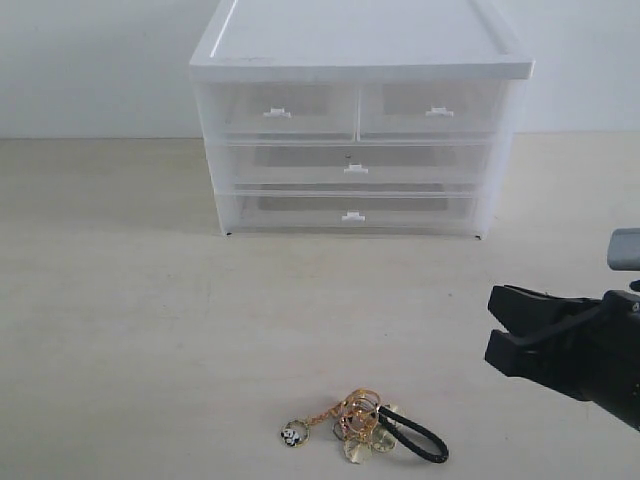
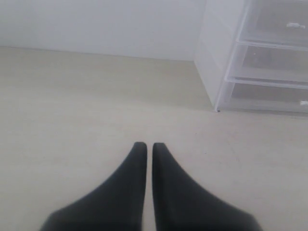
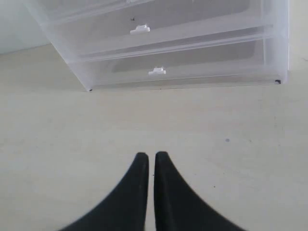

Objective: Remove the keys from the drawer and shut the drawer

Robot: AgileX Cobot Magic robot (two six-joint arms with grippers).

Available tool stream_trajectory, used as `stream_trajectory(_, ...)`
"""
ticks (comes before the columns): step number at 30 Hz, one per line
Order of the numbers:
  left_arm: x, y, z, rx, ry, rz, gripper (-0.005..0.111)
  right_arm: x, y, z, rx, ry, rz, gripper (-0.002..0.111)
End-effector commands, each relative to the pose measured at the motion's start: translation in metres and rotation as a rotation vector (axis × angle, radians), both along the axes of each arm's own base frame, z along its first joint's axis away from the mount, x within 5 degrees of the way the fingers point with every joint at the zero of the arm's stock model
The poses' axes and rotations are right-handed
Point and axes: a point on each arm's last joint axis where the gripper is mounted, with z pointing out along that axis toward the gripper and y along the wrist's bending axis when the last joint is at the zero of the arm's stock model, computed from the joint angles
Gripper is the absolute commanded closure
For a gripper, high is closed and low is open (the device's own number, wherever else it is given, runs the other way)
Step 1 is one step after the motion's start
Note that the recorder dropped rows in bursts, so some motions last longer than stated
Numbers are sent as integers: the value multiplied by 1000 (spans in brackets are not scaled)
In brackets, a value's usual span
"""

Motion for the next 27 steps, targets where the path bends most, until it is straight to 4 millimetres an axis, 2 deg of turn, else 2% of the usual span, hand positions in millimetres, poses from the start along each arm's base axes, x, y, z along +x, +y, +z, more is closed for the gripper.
stream_trajectory(1,0,0,1,-7,-19,6,103,-1,0,1,2,-10,-1,108)
stream_trajectory(6,0,0,1,-7,-19,6,103,1,-2,2,22,-23,-27,108)
stream_trajectory(10,0,0,1,-7,-19,6,103,2,-3,3,-82,-85,-3,108)
stream_trajectory(14,0,0,1,-7,-19,6,103,-2,-6,-3,-135,-11,-2,108)
stream_trajectory(17,0,0,1,-7,-19,6,103,-10,-15,3,-166,25,-15,108)
stream_trajectory(23,0,0,1,-7,-19,6,103,-33,-47,29,-109,-2,-130,108)
stream_trajectory(27,0,0,1,-7,-19,6,103,-54,-65,45,-135,-129,-208,108)
